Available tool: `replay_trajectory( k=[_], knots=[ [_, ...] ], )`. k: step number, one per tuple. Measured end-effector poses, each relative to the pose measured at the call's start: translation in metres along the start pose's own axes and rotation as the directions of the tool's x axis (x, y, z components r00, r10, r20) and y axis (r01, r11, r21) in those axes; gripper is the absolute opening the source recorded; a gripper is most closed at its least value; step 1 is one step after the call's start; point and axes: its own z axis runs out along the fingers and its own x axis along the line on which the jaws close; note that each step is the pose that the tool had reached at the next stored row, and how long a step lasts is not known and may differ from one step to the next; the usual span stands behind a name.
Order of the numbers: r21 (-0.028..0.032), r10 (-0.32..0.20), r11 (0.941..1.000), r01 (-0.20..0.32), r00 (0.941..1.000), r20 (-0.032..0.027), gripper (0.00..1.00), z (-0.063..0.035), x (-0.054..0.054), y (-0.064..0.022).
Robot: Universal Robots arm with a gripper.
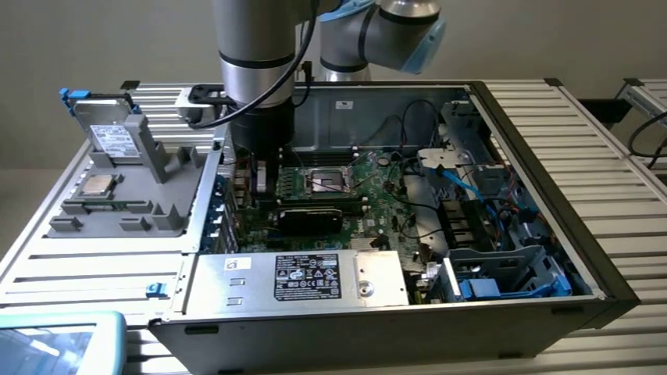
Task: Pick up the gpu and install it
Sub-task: 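Press down on the gpu until it lock into place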
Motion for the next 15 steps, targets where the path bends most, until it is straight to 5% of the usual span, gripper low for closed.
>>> replay_trajectory(
  k=[1, 4, 15],
  knots=[
    [0.0029, 0.0, 1.0, 0.0, 1.0, 0.0046, 0.12, -0.0022, 0.0, -0.0001],
    [0.0024, 0.0, 1.0, 0.0, 1.0, 0.0028, 0.12, -0.0154, 0.0, -0.0044],
    [0.0014, 0.0, 1.0, 0.0, 1.0, 0.0028, 0.12, -0.0197, 0.0, -0.054]
  ],
)
